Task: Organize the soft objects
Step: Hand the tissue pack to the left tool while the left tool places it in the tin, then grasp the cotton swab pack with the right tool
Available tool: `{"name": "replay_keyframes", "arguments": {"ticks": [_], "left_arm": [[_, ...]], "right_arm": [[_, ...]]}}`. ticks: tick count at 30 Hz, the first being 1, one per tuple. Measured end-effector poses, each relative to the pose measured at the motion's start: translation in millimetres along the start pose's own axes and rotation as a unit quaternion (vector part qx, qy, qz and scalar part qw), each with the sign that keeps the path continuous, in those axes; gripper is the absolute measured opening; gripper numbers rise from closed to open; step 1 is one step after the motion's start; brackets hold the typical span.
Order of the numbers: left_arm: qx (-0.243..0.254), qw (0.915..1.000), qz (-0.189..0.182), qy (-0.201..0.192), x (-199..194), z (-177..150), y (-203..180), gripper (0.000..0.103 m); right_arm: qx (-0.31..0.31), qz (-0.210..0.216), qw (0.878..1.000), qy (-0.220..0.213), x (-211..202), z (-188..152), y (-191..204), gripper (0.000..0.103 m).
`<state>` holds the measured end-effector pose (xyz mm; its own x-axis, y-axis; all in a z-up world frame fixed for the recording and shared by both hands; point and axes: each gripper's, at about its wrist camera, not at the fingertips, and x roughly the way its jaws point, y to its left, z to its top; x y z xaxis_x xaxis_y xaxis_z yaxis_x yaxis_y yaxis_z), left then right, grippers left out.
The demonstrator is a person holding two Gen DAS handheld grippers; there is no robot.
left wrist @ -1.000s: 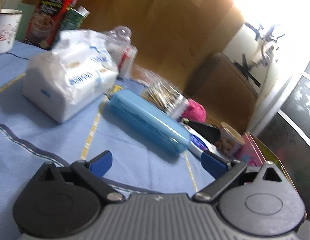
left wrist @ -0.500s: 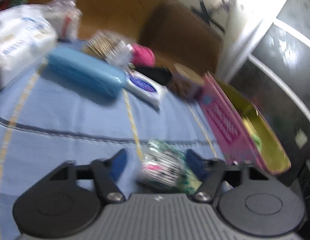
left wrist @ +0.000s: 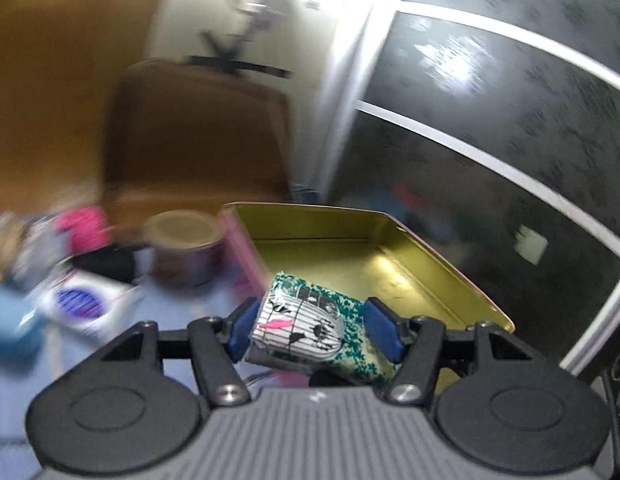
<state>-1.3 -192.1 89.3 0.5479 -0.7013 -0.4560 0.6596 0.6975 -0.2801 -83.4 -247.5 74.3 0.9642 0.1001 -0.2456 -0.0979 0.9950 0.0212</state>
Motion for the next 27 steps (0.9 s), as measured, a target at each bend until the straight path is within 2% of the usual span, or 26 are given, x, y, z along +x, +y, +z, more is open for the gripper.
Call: {"name": "replay_keyframes", "arguments": {"ticks": [5,8,10,12,15,18,21,23,27], "left_arm": [[0.026,0.9989,-0.015,0.035,59.3,3.6,-38.3,0.06],[0.036,0.9978,-0.003,0.056,80.0,0.6,-52.7,0.071],[0.043,0.9977,0.005,0.053,79.7,-1.4,-56.7,0.072],[0.048,0.9981,0.011,0.038,69.5,-2.9,-53.9,0.078],[0.042,0.9986,0.032,0.009,44.1,-5.8,-36.6,0.083],[0.016,0.9974,0.07,-0.002,19.5,-12.3,-3.6,0.085],[-0.028,0.9923,0.12,-0.005,-2.8,-21.8,40.9,0.085],[-0.058,0.9849,0.163,-0.005,-18.2,-31.3,74.3,0.085],[-0.106,0.9622,0.25,-0.013,-52.0,-49.6,136.0,0.085]], "right_arm": [[0.027,-0.073,0.997,0.015,-5.2,-9.4,-44.7,0.06],[0.036,-0.122,0.991,0.036,-0.7,-17.1,-64.0,0.061],[0.037,-0.162,0.985,0.045,5.2,-22.5,-75.7,0.066],[0.045,-0.194,0.979,0.038,2.4,-26.2,-80.4,0.075],[0.061,-0.213,0.975,0.017,-2.5,-27.3,-92.3,0.079],[0.083,-0.216,0.973,-0.011,-15.4,-25.4,-91.1,0.079],[0.09,-0.196,0.976,-0.032,-15.4,-16.0,-81.6,0.079],[0.084,-0.173,0.98,-0.043,-13.7,-7.2,-69.8,0.079],[0.061,-0.104,0.992,-0.047,-3.6,9.7,-36.3,0.08]]}}
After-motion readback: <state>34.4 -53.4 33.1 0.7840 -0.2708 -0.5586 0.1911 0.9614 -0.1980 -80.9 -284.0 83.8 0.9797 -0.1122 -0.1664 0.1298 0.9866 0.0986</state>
